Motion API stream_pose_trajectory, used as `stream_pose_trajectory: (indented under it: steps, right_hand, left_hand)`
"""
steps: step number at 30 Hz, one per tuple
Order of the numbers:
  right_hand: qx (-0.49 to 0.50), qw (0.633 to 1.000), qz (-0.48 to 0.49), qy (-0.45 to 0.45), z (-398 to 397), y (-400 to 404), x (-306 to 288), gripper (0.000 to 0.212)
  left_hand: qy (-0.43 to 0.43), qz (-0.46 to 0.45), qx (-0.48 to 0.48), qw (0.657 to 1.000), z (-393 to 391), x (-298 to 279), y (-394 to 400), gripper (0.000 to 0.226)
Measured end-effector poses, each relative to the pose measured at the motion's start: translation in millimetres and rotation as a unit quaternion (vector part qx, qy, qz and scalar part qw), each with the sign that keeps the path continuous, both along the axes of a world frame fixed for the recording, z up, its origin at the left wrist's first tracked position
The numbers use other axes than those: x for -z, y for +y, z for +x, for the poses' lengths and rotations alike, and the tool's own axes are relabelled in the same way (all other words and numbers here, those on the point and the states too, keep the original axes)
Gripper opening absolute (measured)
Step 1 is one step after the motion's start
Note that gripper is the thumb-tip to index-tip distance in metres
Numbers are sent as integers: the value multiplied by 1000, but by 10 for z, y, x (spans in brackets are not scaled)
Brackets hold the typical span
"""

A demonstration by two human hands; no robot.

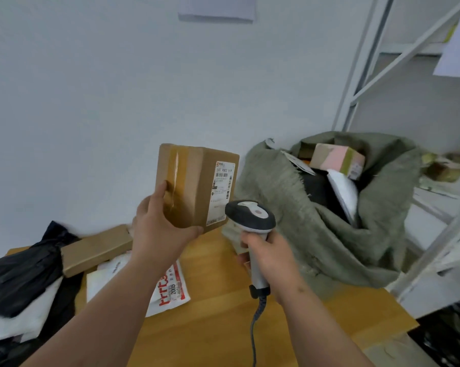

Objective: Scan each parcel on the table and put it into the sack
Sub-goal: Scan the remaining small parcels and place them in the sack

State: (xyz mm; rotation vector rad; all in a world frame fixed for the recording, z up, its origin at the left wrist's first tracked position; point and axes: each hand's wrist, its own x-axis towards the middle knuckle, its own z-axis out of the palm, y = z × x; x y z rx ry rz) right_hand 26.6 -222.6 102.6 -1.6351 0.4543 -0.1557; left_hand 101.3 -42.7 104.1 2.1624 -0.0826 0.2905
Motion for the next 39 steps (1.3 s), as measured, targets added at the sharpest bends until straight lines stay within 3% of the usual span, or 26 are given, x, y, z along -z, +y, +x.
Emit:
stream_pose_trajectory:
  steps: [4,9,20,23,24,28,36,39]
  right_hand:
    - [40,999,-10,-30,-13,-566,-178,18]
    - [89,994,-19,-61,-46,-1197,-367,6]
    - [255,966,-18,-36,-96,-2330,-443,13]
    - [245,969,-5,23,-27,-2477,-364,49]
    - [237,971,1,40,-8,-2512,-343,52]
    - [189,978,1,89,50,-2609,-264,31]
    - [176,975,74,114,231,-2701,7,37]
    - [206,973,85,57,258,-2849,46,36]
  left_hand:
    - [-53,16,17,998,-18,-254,-555,114]
    - [-103,45,39,993,-57,-556,-1148,113]
    - [-197,137,133,961,18,-933,-2291,102]
    - [-215,178,158,947,104,-919,-2500,102]
    - [-215,190,166,943,140,-910,-2560,102]
    - [-208,248,190,927,257,-864,-2732,100]
    - [-197,304,187,913,465,-781,-2897,97]
    - [-193,311,179,913,484,-773,-2996,97]
